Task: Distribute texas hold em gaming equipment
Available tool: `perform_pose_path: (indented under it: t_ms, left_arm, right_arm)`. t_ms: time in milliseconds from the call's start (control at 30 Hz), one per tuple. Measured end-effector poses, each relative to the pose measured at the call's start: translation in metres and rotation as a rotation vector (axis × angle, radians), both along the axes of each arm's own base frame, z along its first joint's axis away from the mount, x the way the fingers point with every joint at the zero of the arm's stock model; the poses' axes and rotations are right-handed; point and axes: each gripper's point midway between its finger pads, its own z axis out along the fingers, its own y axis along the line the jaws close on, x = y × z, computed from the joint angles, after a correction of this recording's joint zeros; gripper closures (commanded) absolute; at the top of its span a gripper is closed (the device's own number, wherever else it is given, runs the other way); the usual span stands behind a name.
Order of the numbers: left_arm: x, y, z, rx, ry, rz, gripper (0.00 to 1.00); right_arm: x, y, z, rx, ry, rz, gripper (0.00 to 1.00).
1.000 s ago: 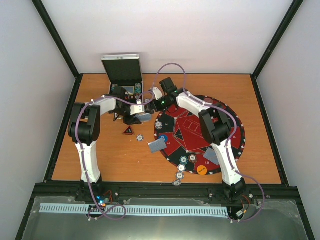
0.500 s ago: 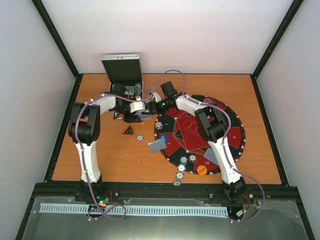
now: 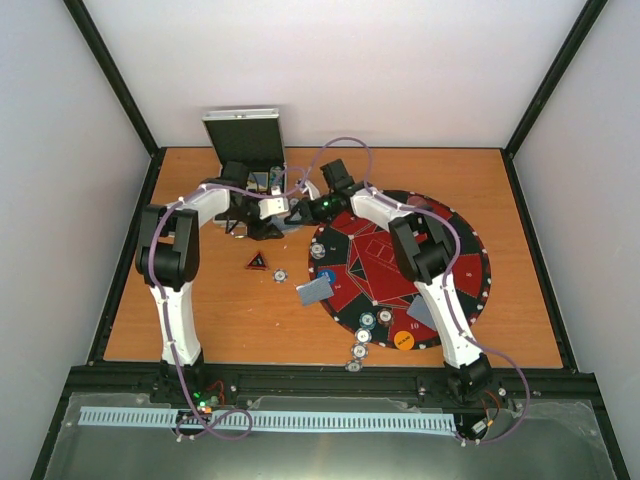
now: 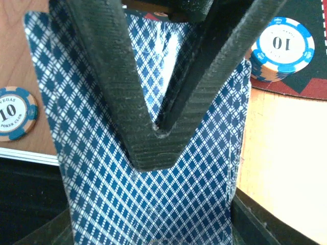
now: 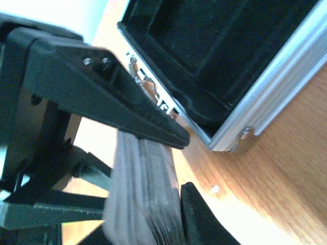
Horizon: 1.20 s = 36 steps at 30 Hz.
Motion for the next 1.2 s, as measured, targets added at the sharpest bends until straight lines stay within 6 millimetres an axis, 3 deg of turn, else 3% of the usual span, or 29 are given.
perform_pose_path:
  t_ms: [100, 233, 333, 400, 533, 633, 700, 833, 1033, 1200]
  left_arm:
    - [0.001, 0.001, 0.001, 0.006, -0.008, -0.003, 0.41]
    - [0.009, 0.003, 0.009, 0.031, -0.030, 0.000, 0.15]
    - [0.015, 0.004, 0.025, 0.045, -0.071, 0.000, 0.01]
    - [0.016, 0.006, 0.043, 0.053, -0.108, 0.000, 0.00]
    - [0.003, 0.011, 0.099, 0.062, -0.219, 0.003, 0.00]
    - [-0.022, 0.017, 0.138, 0.053, -0.324, 0.002, 0.00]
    - [-0.039, 0.020, 0.150, 0.042, -0.374, 0.003, 0.00]
    - [-0.047, 0.019, 0.138, 0.028, -0.373, 0.017, 0.00]
    - [-0.056, 0.007, 0.107, 0.028, -0.352, -0.005, 0.01]
    - [-0.050, -0.007, 0.112, 0.010, -0.403, -0.003, 0.21]
  right_arm:
    - [0.000, 0.000, 0.004, 0.009, 0.009, 0.003, 0.97]
    - [0.004, 0.002, 0.014, 0.029, -0.017, 0.008, 0.97]
    - [0.003, 0.002, 0.030, 0.043, -0.038, 0.013, 0.97]
    - [0.001, 0.003, 0.043, 0.060, -0.052, 0.022, 0.97]
    - [-0.009, 0.007, 0.082, 0.112, -0.096, 0.047, 0.97]
    - [-0.025, 0.008, 0.111, 0.149, -0.130, 0.075, 0.97]
    - [-0.038, 0.009, 0.126, 0.171, -0.144, 0.096, 0.97]
    - [-0.061, 0.008, 0.140, 0.191, -0.156, 0.121, 0.97]
    - [-0.071, 0.006, 0.131, 0.172, -0.139, 0.112, 0.97]
    - [-0.072, 0.006, 0.124, 0.161, -0.131, 0.104, 0.97]
